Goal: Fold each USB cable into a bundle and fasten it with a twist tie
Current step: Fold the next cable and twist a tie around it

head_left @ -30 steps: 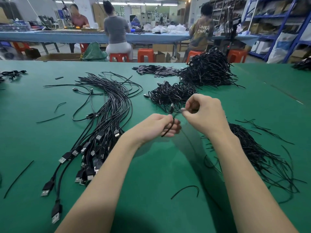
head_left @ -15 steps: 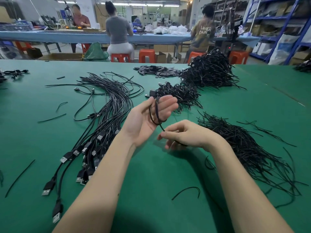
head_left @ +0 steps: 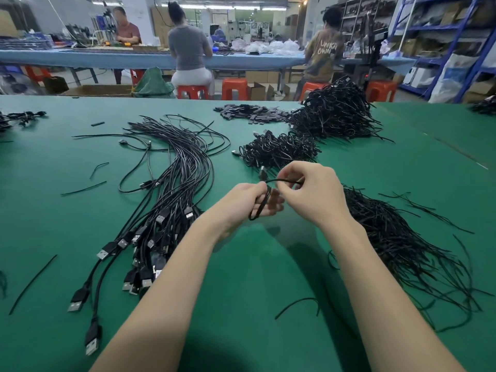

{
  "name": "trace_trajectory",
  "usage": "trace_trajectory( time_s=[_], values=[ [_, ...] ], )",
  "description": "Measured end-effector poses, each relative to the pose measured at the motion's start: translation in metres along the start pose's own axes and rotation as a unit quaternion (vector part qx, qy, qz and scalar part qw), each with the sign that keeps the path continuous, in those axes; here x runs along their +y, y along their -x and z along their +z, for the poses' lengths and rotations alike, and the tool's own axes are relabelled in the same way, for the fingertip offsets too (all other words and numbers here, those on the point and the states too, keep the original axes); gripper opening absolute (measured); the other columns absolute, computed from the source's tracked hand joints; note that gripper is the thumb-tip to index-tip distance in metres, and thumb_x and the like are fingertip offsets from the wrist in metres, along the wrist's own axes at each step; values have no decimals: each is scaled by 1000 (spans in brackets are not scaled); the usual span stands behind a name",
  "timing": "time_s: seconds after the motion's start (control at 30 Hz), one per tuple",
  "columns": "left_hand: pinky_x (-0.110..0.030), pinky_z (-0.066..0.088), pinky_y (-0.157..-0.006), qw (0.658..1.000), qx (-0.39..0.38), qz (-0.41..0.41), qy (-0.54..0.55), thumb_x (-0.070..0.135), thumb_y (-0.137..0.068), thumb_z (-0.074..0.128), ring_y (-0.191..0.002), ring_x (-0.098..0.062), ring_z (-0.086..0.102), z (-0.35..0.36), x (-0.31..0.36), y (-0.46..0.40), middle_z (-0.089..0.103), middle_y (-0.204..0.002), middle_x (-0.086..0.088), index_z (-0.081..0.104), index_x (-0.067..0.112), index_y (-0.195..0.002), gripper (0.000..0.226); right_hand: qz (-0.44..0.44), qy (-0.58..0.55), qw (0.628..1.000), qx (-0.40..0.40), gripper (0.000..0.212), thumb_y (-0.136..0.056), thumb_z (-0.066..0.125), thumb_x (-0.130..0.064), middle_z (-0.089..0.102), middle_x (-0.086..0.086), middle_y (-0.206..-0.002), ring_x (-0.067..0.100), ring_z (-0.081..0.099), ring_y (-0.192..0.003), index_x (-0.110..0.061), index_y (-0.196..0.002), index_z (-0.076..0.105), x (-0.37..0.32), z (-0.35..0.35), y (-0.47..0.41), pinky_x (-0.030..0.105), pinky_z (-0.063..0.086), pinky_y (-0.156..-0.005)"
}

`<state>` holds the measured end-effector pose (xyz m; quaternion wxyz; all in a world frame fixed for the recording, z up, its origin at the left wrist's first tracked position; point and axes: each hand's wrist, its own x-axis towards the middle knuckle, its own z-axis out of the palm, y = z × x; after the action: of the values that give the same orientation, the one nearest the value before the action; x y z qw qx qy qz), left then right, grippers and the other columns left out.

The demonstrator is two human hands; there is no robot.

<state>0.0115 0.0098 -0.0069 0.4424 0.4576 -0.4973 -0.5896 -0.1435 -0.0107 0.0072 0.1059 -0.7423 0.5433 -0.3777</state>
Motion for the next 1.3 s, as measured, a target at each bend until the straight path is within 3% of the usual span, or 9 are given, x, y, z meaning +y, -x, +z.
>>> trace_trajectory(
  time_s=[0.07,0.2,0.33,0.53,0.67,0.87,0.97,1.17,1.3],
  values=[
    [-30,58,-82,993,52,28,99,16,-109,30,-69,-15,71,0,-2,-5,71,-66,-3,60,3,-82,43,-1,-75,996,-55,15,-89,67,-21,71,-16,-77,-7,58,-61,-29,-94,78,-7,2,-2,16,45,-64],
    [-23,53,-61,959,97,42,262,22,-109,26,-72,-18,67,-10,3,-6,75,-86,-11,60,-6,-115,44,57,-242,954,-170,21,-97,63,-11,75,-3,-83,12,59,-51,-19,-110,77,-23,9,5,28,52,-56],
    [-31,54,-93,912,82,48,400,23,-108,27,-97,-26,73,-16,9,-2,73,-113,-18,59,-4,-118,43,125,-338,896,-260,16,-98,67,-16,70,5,-68,15,60,-51,-4,-89,73,-30,11,13,25,55,-53],
    [-28,50,-69,959,81,25,272,29,-109,27,-74,-18,70,-2,12,2,75,-80,-5,62,6,-100,43,161,-348,890,-247,26,-96,69,-21,63,2,-57,7,50,-43,0,-81,75,-29,18,15,17,45,-44],
    [-26,39,-58,969,116,32,217,30,-109,25,-65,-14,61,4,11,-1,57,-53,7,53,14,-86,40,181,-332,894,-239,33,-96,70,-28,61,1,-56,8,49,-42,-4,-73,73,-27,21,15,17,44,-43],
    [-20,37,-54,930,25,50,364,24,-109,29,-52,-10,39,-9,12,4,25,-53,8,46,15,-78,35,225,-386,849,-283,19,-93,72,-31,78,-1,-98,14,69,-78,-17,-105,70,-5,6,10,31,61,-79],
    [-19,40,-52,935,-49,34,349,24,-107,33,-53,-9,40,-13,13,10,17,-61,8,45,15,-79,32,208,-487,812,-244,17,-96,67,-26,77,-2,-102,12,70,-78,-18,-111,72,-1,0,5,25,57,-68],
    [-20,45,-53,962,97,57,247,22,-110,30,-53,-11,36,-5,9,-1,34,-51,8,44,13,-82,33,190,-410,888,-87,2,-91,76,-20,67,-2,-80,6,60,-57,-19,-90,75,1,-1,1,20,52,-55],
    [-20,37,-54,970,8,40,239,27,-110,28,-50,-11,37,-6,5,0,26,-51,10,42,16,-77,37,146,-339,922,-117,21,-92,73,-29,72,-2,-96,6,62,-60,-25,-113,71,-4,-2,0,18,50,-52]
  ],
)
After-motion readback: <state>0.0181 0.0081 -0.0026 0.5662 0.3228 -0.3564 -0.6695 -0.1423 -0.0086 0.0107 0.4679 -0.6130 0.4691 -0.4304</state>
